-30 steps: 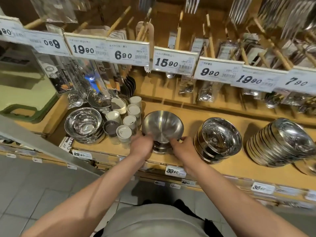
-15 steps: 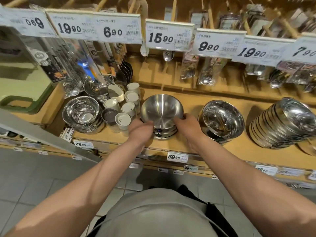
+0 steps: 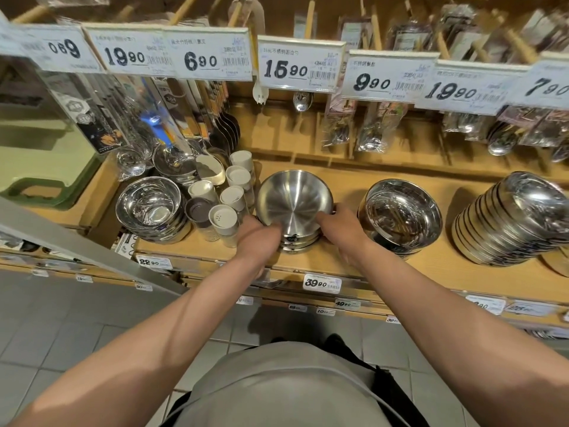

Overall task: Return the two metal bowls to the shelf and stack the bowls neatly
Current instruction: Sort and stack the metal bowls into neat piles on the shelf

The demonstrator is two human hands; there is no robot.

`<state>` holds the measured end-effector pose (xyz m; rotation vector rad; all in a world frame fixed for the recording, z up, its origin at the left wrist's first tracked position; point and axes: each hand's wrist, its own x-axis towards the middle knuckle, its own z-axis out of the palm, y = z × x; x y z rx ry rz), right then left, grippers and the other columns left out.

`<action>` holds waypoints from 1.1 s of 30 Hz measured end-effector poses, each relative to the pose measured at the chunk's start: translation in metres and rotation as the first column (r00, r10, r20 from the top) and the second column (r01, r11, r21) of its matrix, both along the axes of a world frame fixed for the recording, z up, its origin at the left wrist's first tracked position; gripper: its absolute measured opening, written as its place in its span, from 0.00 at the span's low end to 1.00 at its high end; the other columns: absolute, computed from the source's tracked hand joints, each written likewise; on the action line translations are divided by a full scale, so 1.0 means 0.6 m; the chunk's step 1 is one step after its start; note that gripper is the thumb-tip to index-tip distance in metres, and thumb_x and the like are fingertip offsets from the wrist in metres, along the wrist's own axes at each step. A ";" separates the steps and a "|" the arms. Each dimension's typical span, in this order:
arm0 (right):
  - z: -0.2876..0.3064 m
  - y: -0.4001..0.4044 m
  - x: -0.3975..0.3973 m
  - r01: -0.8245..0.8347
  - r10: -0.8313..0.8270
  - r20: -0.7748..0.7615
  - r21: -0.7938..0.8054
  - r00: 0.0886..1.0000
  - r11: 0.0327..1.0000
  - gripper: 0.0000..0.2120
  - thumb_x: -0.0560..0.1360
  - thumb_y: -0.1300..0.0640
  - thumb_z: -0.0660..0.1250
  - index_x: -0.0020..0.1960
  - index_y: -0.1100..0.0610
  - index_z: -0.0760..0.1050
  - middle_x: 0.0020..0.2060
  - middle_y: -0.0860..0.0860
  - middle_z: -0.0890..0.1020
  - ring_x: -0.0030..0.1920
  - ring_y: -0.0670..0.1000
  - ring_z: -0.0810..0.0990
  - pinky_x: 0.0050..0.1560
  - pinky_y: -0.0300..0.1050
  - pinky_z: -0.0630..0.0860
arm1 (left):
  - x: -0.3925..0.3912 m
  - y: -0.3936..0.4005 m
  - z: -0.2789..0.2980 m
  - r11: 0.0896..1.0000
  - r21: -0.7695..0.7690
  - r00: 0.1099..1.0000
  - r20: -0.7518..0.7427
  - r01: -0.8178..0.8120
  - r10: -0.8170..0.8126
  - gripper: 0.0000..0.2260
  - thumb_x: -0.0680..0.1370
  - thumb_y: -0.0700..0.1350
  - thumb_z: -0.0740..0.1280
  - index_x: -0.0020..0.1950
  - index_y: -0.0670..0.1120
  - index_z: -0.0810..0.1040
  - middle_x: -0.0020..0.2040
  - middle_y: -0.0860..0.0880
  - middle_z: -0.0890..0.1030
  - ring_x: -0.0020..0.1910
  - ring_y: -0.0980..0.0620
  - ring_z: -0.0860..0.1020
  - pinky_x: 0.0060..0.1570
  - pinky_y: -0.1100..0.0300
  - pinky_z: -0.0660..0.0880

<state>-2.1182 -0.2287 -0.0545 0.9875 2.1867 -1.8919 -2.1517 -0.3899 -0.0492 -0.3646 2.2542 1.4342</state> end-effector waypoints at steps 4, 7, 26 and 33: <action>0.000 -0.002 -0.001 0.017 -0.017 -0.001 0.033 1.000 0.999 0.02 0.76 0.59 0.66 0.48 0.54 0.75 0.42 0.51 0.81 0.42 0.50 0.80 0.38 0.43 0.76 | 0.001 0.001 0.010 1.000 -0.006 1.000 0.018 -0.021 0.021 0.14 0.76 0.46 0.68 0.60 0.47 0.72 0.55 0.47 0.80 0.54 0.48 0.79 0.59 0.46 0.79; 0.000 -0.002 -0.002 0.023 -0.024 0.009 0.071 1.000 0.997 0.06 0.77 0.59 0.65 0.53 0.57 0.76 0.44 0.52 0.81 0.45 0.52 0.80 0.44 0.47 0.78 | 0.001 0.003 0.015 0.999 0.000 0.999 0.011 -0.041 0.041 0.15 0.76 0.45 0.67 0.62 0.47 0.75 0.54 0.46 0.81 0.51 0.48 0.80 0.56 0.46 0.80; 0.006 -0.002 0.004 0.021 -0.021 0.046 0.003 0.999 1.000 0.14 0.78 0.58 0.65 0.62 0.59 0.74 0.51 0.55 0.81 0.52 0.56 0.81 0.58 0.57 0.80 | -0.008 -0.001 0.014 0.999 0.053 1.000 0.004 -0.001 0.001 0.19 0.79 0.47 0.66 0.70 0.52 0.72 0.59 0.49 0.81 0.59 0.46 0.79 0.65 0.45 0.76; 0.018 0.001 0.010 -0.030 0.031 0.001 0.253 1.000 0.967 0.18 0.77 0.55 0.68 0.66 0.56 0.72 0.45 0.50 0.80 0.43 0.48 0.79 0.38 0.42 0.76 | -0.032 -0.017 0.024 0.971 -0.225 0.968 -0.214 0.084 -0.134 0.16 0.79 0.45 0.63 0.67 0.46 0.75 0.54 0.48 0.80 0.53 0.47 0.78 0.51 0.56 0.72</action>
